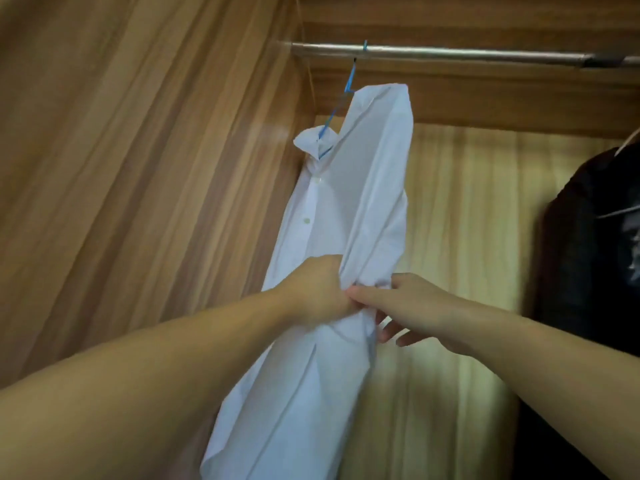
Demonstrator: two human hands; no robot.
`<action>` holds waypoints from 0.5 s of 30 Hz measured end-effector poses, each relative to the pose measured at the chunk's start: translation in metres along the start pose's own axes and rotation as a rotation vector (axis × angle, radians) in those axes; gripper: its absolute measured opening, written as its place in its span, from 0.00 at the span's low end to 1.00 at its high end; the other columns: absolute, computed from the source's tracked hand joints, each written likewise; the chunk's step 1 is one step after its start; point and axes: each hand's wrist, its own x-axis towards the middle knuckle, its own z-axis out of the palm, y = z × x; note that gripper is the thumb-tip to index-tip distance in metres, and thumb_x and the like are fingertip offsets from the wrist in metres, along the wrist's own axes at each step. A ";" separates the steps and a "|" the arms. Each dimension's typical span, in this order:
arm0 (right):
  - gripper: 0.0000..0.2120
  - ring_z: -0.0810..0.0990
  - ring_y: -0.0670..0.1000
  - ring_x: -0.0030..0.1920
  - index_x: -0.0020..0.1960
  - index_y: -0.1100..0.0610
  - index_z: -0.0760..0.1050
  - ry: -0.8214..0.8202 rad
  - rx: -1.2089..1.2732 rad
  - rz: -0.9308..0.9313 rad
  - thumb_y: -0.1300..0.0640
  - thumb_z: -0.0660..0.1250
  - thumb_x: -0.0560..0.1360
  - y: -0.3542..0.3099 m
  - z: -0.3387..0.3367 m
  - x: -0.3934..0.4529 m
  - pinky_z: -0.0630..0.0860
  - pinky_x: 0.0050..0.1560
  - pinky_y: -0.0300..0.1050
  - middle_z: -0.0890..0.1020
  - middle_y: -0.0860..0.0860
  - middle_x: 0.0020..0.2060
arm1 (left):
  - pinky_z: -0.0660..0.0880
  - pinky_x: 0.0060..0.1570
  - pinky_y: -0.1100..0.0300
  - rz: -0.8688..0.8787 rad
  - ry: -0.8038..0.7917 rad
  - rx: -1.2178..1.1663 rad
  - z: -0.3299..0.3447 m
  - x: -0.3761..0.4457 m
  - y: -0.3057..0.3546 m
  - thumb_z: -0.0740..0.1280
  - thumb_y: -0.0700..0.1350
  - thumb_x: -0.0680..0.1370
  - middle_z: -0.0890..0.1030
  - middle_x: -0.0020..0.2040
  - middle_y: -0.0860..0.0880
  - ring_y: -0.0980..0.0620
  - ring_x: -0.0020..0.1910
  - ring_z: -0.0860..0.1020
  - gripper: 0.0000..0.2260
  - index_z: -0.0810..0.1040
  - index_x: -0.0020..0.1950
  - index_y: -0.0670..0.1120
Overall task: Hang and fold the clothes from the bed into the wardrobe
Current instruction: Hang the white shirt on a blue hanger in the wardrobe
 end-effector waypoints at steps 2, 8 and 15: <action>0.19 0.81 0.49 0.35 0.52 0.52 0.78 -0.051 0.031 0.026 0.37 0.64 0.74 0.021 0.022 -0.006 0.73 0.36 0.40 0.82 0.51 0.42 | 0.67 0.35 0.74 -0.069 -0.011 -0.035 0.018 -0.018 -0.003 0.70 0.50 0.74 0.80 0.48 0.55 0.54 0.47 0.77 0.06 0.78 0.50 0.52; 0.21 0.84 0.47 0.47 0.61 0.44 0.71 -0.293 0.051 0.169 0.34 0.64 0.73 0.081 0.076 -0.052 0.78 0.48 0.45 0.80 0.44 0.54 | 0.70 0.36 0.73 -0.252 -0.113 -0.170 0.063 -0.097 -0.028 0.75 0.52 0.71 0.81 0.44 0.56 0.56 0.45 0.79 0.14 0.79 0.52 0.49; 0.33 0.77 0.37 0.51 0.71 0.45 0.68 -0.438 -0.108 0.259 0.35 0.70 0.70 0.110 0.103 -0.160 0.74 0.45 0.27 0.77 0.43 0.60 | 0.69 0.42 0.69 -0.529 -0.060 -0.513 0.107 -0.192 -0.021 0.75 0.53 0.72 0.77 0.55 0.54 0.53 0.53 0.76 0.24 0.71 0.64 0.50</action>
